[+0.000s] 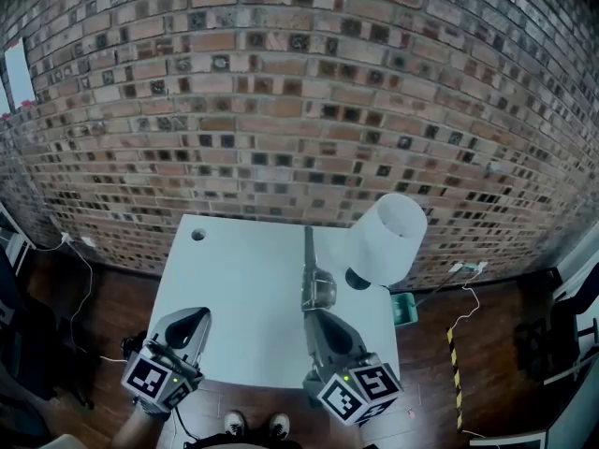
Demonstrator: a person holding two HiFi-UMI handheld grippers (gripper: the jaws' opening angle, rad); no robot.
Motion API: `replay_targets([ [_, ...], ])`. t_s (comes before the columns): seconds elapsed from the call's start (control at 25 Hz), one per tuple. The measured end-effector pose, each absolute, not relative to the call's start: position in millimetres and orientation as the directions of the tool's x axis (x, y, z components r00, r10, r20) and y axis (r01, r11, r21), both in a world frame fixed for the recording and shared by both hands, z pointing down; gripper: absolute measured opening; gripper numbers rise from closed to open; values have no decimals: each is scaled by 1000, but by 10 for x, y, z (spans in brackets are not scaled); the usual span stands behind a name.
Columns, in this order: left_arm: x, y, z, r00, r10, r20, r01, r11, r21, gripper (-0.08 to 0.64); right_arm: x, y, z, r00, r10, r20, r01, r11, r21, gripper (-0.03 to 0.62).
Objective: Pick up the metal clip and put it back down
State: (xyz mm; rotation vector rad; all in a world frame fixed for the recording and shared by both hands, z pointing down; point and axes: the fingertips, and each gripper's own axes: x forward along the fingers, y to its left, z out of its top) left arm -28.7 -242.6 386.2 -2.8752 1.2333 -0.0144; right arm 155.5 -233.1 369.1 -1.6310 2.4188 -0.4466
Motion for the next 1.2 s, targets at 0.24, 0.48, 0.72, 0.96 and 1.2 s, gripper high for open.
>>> replay_targets([
  [0.24,-366,-2429,3773,677,-736,-32,-736,-675,-47,-3,1402,-2252,3695,-410,-912,8,-862,385,-331,-5],
  [0.48,-414,-2391,3817,676,-736,-28,-736,-673,-72,-5,1352,-2192,3715,-405,-914,17,-863,377,-337,-5],
  [0.72,-392,-2356,3790,682,-731,-25,-730,-678,-89,-6,1331,-2154,3697,-400,-916,13,-867,374,-328,-6],
  [0.96,-471,-2391,3763,664,-746,-50,-748,-660,-72,-5,1305,-2127,3654,-396,-918,9,-870,372,-325,-5],
  [1.2,-536,-2383,3738,651,-756,-64,-758,-651,-29,-8,1313,-2104,3643,-390,-921,10,-872,366,-325,-6],
])
